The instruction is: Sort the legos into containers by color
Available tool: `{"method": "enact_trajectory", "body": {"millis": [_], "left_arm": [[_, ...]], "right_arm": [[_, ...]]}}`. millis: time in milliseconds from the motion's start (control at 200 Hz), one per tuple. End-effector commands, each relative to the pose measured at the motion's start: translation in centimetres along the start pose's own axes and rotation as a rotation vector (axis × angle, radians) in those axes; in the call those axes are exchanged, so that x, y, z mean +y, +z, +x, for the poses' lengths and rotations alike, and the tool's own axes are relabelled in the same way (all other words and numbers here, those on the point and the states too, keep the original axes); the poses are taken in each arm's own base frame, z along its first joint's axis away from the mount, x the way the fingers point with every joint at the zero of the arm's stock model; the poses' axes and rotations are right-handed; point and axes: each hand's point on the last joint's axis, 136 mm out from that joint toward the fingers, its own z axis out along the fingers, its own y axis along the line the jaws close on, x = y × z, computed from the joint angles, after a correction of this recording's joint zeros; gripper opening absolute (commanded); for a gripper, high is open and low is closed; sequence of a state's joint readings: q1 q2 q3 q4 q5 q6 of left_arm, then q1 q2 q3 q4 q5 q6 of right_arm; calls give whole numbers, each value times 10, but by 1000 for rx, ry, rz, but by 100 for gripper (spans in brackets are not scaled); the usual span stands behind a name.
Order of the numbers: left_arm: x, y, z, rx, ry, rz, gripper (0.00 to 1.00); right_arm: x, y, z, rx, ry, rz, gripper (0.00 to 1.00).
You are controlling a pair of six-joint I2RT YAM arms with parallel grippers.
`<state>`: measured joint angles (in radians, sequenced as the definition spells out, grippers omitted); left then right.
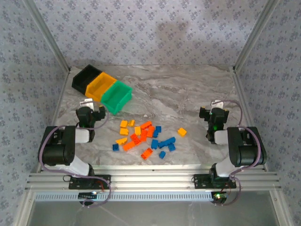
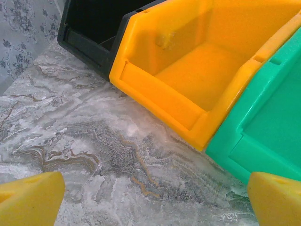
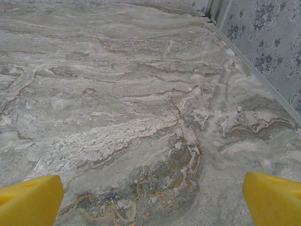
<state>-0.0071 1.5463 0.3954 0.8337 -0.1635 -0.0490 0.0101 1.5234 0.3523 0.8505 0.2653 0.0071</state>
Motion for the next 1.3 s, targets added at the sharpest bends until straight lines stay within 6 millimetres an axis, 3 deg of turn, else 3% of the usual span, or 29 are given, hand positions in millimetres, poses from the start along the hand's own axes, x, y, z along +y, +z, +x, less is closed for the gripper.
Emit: {"method": "enact_trajectory", "body": {"millis": [0,780,1029,1224,1294], "left_arm": [[-2,0,-8,-19,6,17,100],[-2,0,-7,-18,5,19,100],[-5,-17,-48,4,51,-25,100],[-16,-45,-91,-104,-72,56,100],[-21,-54,-103,-144,-105,90,100]], "right_arm": [[-1,1,-10,-34,16,12,100],[-2,1,-10,-31,26,1,100],[5,-7,-17,-65,-17,7,100],[7,-3,-18,-32,-12,-25,100],[5,3,-29,25,-12,-18,100]]}}
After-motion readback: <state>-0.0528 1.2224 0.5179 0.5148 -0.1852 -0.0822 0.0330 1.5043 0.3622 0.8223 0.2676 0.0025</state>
